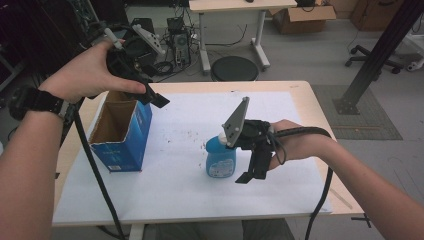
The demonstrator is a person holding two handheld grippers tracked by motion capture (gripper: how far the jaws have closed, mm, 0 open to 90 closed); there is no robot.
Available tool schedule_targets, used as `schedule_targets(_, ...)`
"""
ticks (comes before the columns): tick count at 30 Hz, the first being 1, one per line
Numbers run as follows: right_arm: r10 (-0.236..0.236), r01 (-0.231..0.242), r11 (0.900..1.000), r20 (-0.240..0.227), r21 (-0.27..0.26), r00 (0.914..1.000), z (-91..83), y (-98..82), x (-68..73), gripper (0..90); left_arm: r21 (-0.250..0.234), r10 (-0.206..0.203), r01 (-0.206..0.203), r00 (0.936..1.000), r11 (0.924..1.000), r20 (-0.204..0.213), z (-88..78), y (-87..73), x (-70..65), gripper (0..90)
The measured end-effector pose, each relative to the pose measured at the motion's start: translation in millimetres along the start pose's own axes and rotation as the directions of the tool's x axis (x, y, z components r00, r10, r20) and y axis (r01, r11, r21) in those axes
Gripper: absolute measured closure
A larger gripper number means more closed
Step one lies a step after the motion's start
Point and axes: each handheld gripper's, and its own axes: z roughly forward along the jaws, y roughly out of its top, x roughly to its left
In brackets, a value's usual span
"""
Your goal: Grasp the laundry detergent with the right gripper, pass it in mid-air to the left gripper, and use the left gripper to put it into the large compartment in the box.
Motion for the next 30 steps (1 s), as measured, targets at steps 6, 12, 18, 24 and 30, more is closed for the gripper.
schedule_targets(6, -0.003, 0.003, 1.0, -0.005, -0.023, 1.0, -4.0, -1.2, 1.8, 4.7, 0.006, -0.005, 0.005, 1.0, 1.0, 0.001, -0.1, -0.5, -0.8, 3.9)
schedule_targets(12, -0.002, 0.002, 0.998, 0.003, -0.065, 1.0, -12.6, -3.7, 0.7, 4.3, 0.017, 0.004, -0.004, 1.0, 0.9999, 0.002, 0.1, -0.6, -3.1, 3.9)
schedule_targets(18, 0.004, -0.003, 0.992, 0.013, -0.126, 0.9999, -25.0, -8.1, -2.4, 4.0, 0.013, 0.008, -0.008, 1.0, 0.9999, -0.003, -0.6, -0.1, -5.1, 3.8)
schedule_targets(24, 0.012, -0.003, 0.981, 0.042, -0.195, 0.999, -41.2, -15.4, -6.9, 3.6, 0.021, 0.008, -0.008, 1.0, 0.9998, -0.001, 1.4, 0.9, -7.4, 3.8)
schedule_targets(30, 0.051, -0.032, 0.962, 0.066, -0.271, 0.9965, -55.3, -29.8, -15.6, 2.8, 0.031, 0.01, -0.01, 0.9999, 0.9995, -0.001, 5.2, 0.4, -9.6, 3.8)
